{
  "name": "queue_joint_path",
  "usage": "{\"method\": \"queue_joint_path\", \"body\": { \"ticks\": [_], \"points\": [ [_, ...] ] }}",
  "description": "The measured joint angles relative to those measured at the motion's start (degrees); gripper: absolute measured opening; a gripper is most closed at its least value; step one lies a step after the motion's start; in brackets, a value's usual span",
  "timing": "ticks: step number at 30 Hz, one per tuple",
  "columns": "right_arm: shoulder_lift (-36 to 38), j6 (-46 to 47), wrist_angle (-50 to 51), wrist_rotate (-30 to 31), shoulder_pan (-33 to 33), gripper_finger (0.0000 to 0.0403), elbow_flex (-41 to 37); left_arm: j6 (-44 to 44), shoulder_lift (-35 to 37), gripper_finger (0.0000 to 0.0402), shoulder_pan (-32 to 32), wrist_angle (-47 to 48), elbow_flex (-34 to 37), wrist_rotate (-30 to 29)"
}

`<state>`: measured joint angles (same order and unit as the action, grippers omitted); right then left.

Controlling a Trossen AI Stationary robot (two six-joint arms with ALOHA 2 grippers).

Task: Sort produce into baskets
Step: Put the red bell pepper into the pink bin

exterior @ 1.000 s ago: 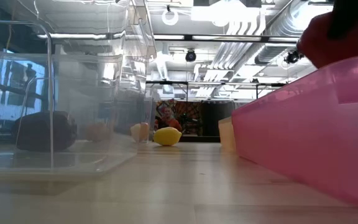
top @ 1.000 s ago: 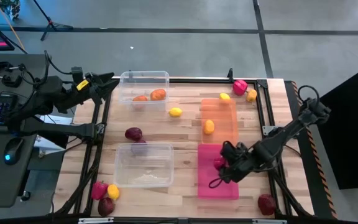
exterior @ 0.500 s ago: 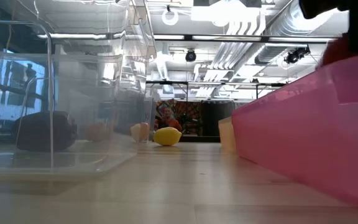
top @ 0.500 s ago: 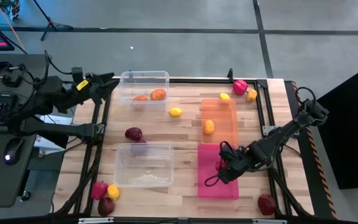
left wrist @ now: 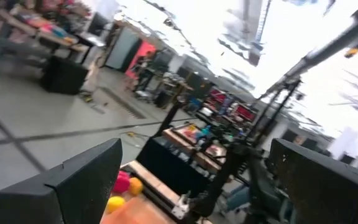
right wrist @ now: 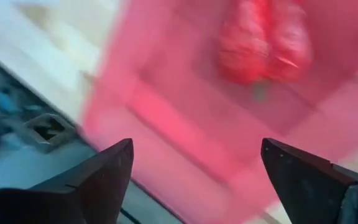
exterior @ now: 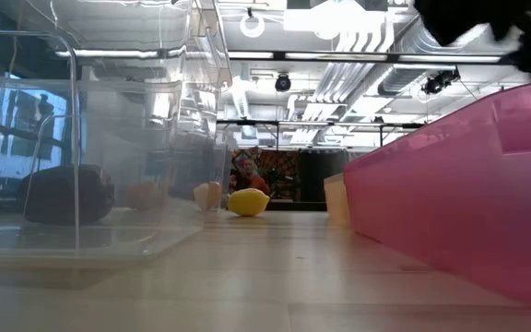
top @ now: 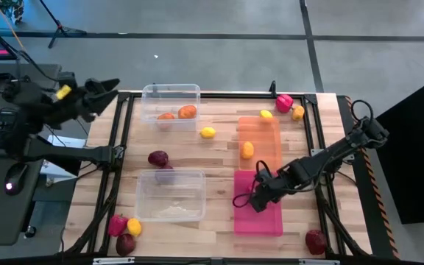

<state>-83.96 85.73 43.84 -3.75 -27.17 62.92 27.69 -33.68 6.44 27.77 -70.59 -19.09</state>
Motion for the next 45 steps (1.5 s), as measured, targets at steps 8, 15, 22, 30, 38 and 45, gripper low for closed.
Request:
{"method": "queue_joint_path", "body": {
  "ticks": [8,15,22,30,38,45],
  "points": [
    [0.04,-3.31,-2.93,16.52,13.76,0.0342,0.02,-1.84,-0.04,0.0397,0.01,6.93,-2.53,1.48],
    [1.18,-29.46,-1.45,15.16,36.19,0.0342,0.47,-0.97,-1.89,0.0397,0.00,8.85,-2.57,-0.31],
    [1.57,-46.90,4.05,23.95,57.41,0.0342,6.10,-0.74,-6.03,0.0397,0.02,6.95,-2.60,-8.69],
    [0.37,-58.17,0.74,21.97,77.84,0.0342,6.36,0.35,-12.78,0.0397,0.31,2.42,-2.58,-16.34],
    [-7.42,-65.65,3.43,10.52,88.34,0.0342,6.34,3.75,-18.07,0.0397,4.80,1.95,-2.53,-15.27],
    [-11.97,-75.79,3.04,10.75,89.86,0.0342,6.34,4.21,-18.94,0.0397,12.00,1.41,-2.53,-5.54]
  ]
}}
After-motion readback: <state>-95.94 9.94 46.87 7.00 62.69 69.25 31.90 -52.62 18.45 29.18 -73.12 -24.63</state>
